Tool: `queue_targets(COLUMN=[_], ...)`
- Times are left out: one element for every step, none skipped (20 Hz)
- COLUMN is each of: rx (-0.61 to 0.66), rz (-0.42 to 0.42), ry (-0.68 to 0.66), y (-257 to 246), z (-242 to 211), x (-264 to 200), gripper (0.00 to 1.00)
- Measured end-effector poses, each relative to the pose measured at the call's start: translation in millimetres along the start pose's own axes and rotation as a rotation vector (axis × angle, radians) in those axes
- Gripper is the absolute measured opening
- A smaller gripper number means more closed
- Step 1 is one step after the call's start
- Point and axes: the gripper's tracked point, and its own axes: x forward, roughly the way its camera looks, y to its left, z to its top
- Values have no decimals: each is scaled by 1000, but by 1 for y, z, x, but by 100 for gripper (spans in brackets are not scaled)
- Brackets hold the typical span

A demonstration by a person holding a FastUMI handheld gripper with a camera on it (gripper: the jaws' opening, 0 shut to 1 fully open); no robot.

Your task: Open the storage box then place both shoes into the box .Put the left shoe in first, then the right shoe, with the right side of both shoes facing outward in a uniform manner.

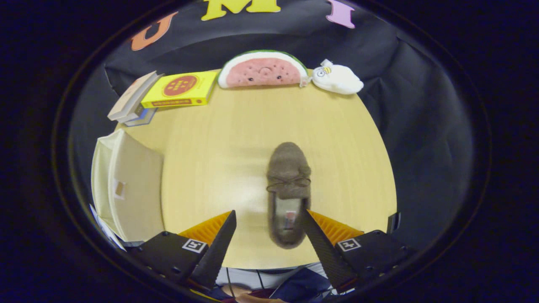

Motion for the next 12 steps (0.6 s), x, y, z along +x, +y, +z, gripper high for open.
queue_targets(rx=[17,35,48,56,55,51,43,40,46,62,78,86], rz=[-8,-17,-38,-54,-76,-99,-127,-126,-90,-55,-24,10], ry=[25,44,60,71,74,66,61,67,81,106,129,141], y=[-12,-23,-36,-45,-54,-62,-71,-73,-68,-63,-57,-51], z=[-4,-8,-10,-11,-10,-6,-2,-2,-3,-6,-9,-9], x=[12,24,36,47,56,63,69,74,79,85,90,93], gripper=[97,97,97,96,96,93,90,80,71,61,47,33])
